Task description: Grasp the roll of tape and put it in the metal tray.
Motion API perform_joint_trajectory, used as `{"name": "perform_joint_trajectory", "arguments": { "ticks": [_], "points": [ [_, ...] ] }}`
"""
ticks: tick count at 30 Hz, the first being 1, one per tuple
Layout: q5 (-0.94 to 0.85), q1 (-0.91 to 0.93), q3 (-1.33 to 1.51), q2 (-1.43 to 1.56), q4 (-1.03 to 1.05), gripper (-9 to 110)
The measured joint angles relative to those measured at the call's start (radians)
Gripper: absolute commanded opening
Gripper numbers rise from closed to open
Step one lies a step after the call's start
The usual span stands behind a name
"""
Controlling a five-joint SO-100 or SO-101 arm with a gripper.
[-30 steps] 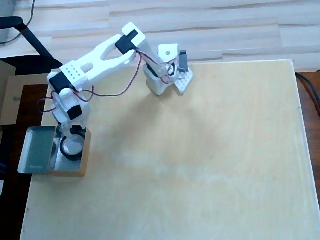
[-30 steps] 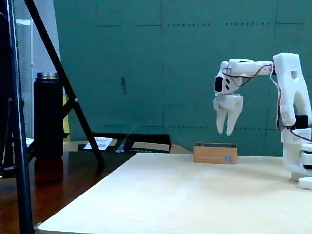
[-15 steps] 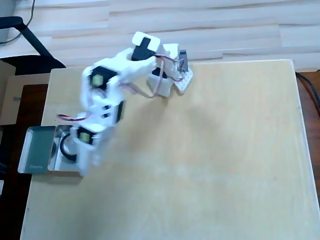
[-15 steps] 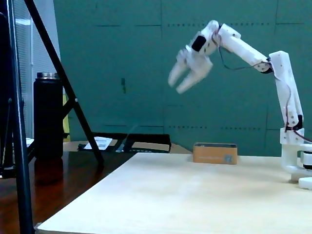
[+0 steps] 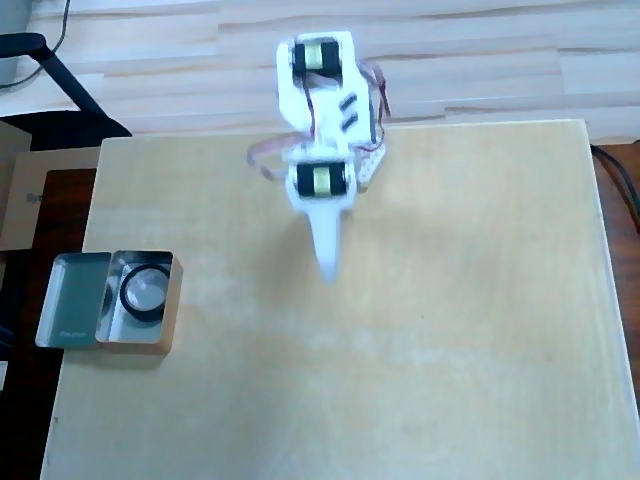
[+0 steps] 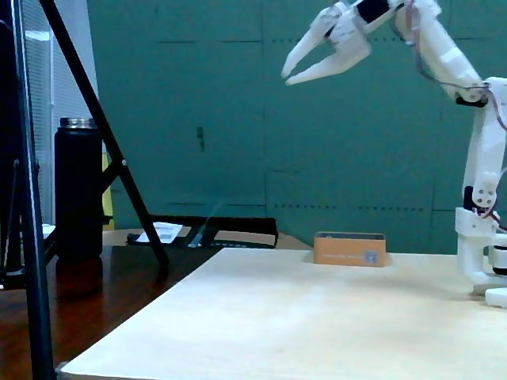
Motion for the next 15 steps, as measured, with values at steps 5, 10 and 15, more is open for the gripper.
{"name": "perform_joint_trajectory", "arguments": {
  "ticks": [5, 10, 15],
  "points": [
    [-0.02, 0.018, 0.225, 0.311, 0.0, 0],
    [-0.02, 0.087, 0.603, 0.689, 0.0, 0],
    [0.0, 0.14, 1.134, 1.098, -0.112, 0]
  ]
}}
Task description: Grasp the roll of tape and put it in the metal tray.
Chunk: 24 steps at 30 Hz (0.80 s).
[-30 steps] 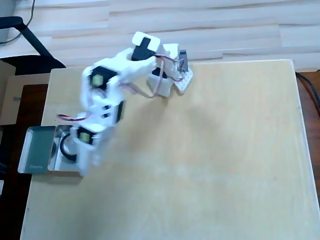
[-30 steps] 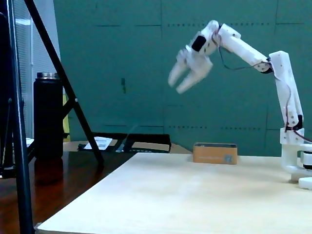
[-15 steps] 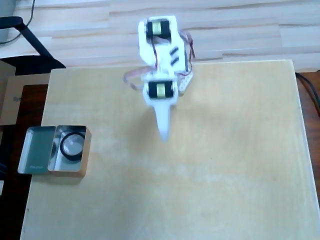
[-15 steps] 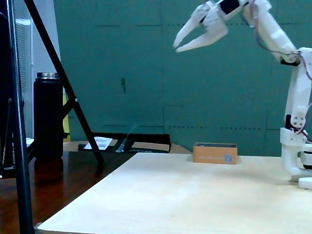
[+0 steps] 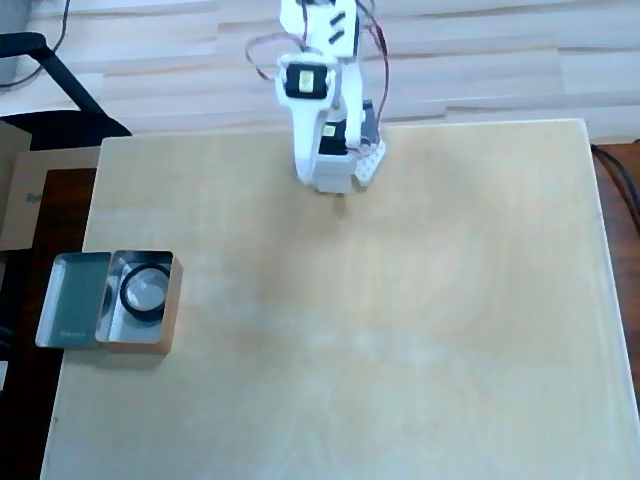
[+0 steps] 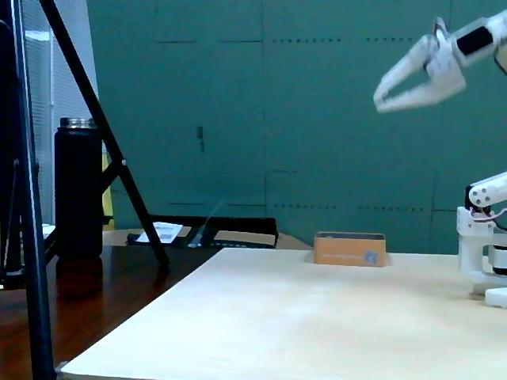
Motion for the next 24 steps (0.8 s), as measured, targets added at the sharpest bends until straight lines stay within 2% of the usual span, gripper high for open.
{"name": "perform_joint_trajectory", "arguments": {
  "ticks": [3, 9, 24],
  "points": [
    [0.074, 0.025, 0.333, 0.199, -0.103, 0],
    [0.1, 0.026, 0.839, 0.253, -0.206, 0],
    [0.003, 0.026, 1.161, 0.258, -0.268, 0]
  ]
}}
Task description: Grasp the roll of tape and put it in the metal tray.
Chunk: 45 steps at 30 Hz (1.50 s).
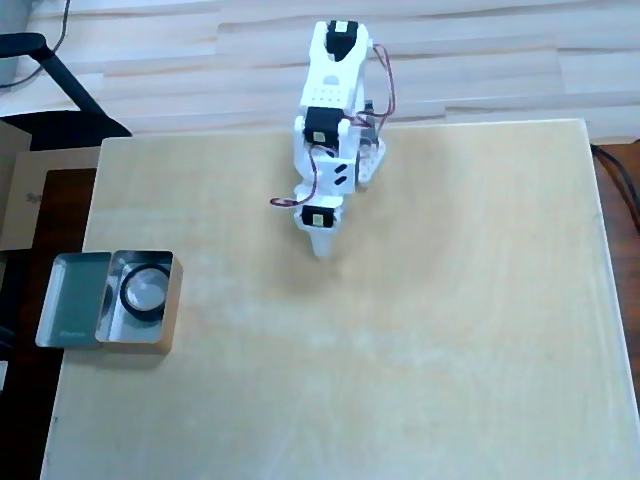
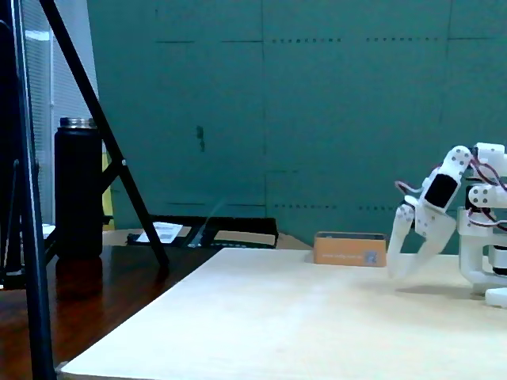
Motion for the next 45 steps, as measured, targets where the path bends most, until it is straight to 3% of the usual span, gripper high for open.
{"name": "perform_joint_trajectory", "arguments": {
  "ticks": [45],
  "points": [
    [-0.014, 0.0, 0.018, 0.006, -0.009, 0]
  ]
}}
